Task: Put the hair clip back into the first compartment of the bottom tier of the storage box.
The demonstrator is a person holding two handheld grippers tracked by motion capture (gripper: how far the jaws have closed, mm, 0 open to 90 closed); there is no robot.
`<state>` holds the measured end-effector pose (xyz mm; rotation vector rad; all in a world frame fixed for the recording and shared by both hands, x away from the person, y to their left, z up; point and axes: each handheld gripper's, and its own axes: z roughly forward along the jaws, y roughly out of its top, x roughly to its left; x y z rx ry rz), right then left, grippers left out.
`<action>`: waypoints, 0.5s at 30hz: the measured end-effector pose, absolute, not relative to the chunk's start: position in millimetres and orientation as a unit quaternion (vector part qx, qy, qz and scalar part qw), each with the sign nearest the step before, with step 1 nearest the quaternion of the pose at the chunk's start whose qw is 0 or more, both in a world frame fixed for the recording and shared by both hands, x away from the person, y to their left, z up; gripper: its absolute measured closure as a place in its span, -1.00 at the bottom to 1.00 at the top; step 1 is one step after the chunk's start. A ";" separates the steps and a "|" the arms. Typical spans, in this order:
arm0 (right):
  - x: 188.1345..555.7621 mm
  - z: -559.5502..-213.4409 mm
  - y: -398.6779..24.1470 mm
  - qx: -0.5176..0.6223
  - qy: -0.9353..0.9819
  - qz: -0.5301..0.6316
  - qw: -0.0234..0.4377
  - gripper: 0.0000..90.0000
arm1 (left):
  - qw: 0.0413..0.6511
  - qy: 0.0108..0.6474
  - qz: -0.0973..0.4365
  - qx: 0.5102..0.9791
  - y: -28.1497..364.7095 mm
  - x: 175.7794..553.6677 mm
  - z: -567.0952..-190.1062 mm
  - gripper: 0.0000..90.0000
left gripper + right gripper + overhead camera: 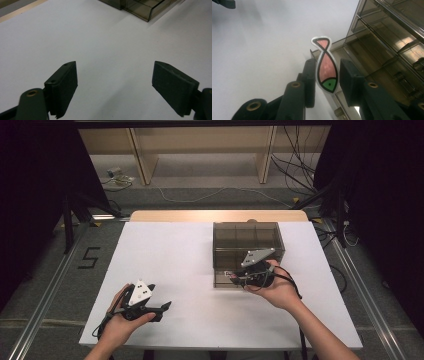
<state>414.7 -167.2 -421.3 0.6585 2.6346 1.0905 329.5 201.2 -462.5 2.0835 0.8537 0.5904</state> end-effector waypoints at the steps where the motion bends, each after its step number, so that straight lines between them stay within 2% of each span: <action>1: 414.9 -421.4 -167.3 0.224 0.895 0.371 0.107 0.50 | 0.396 0.337 0.233 0.822 201.1 329.3 -462.5 -0.55; 15: 417.1 -422.7 -164.4 0.226 0.894 0.372 0.111 0.50 | 0.396 0.338 0.233 0.822 201.3 329.2 -462.5 -0.54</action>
